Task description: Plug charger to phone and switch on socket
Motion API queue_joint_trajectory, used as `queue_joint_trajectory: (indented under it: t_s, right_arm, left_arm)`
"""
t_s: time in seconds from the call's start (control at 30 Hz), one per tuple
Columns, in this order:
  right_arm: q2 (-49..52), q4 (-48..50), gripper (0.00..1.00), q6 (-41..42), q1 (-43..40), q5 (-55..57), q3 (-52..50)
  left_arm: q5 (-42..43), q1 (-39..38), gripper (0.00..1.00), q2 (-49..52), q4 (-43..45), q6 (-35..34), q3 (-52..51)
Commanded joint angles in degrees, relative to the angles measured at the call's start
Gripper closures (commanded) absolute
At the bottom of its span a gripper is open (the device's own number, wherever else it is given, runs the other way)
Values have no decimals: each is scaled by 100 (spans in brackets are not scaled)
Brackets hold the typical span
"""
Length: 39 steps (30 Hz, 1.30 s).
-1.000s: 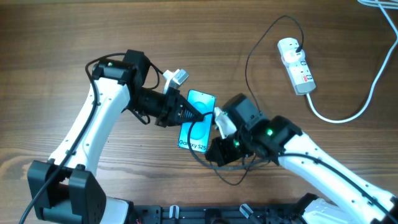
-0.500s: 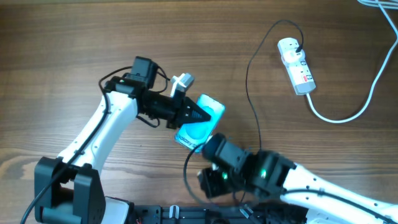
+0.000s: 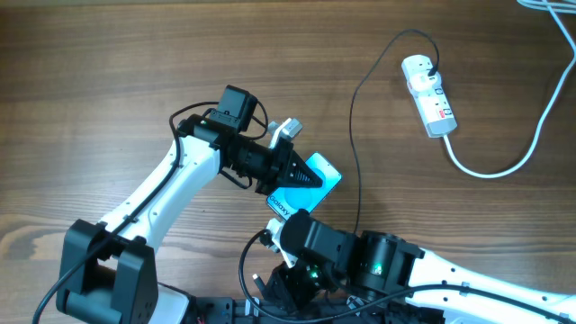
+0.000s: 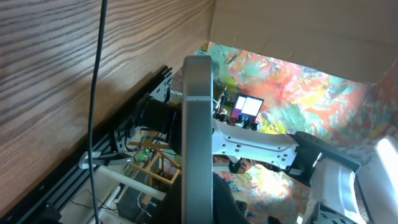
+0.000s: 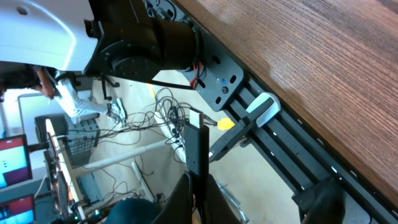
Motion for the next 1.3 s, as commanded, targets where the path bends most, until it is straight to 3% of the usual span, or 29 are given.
queue_joint_trajectory:
  t_s: [0.0,0.2,0.27,0.6,0.8,0.97,1.07,1.27]
  right_arm:
    - [-39,138,96,-70,-114,348,315]
    - [-39,192,96,17,-114,87,315]
    - [-39,201,95,11,-120,221,315]
    - [-450,-66,96,-494,-481,291,317]
    - [-907,-1300,96,-1043,-1272,699,317]
    - [-1381,-1384,96,-1792,-2168,-85,317]
    - [-1453,-1259,96,-1593,-2352,-455,317]
    - [-1314,-1128,96,-1281,-2345,-767,317]
  left_arm:
    - [13,-170,96,-13,26,-188,-96]
    - [81,-162,96,-13,354,-514,-96]
    - [476,13,96,-13,555,-518,-96]
    - [772,693,96,-13,424,-133,-96]
    - [1360,702,96,-13,444,444,-96]
    - [1397,702,96,-13,542,599,-96]
    - [1261,697,96,-13,560,553,-96]
    - [-203,697,96,-13,1475,-1373,-96]
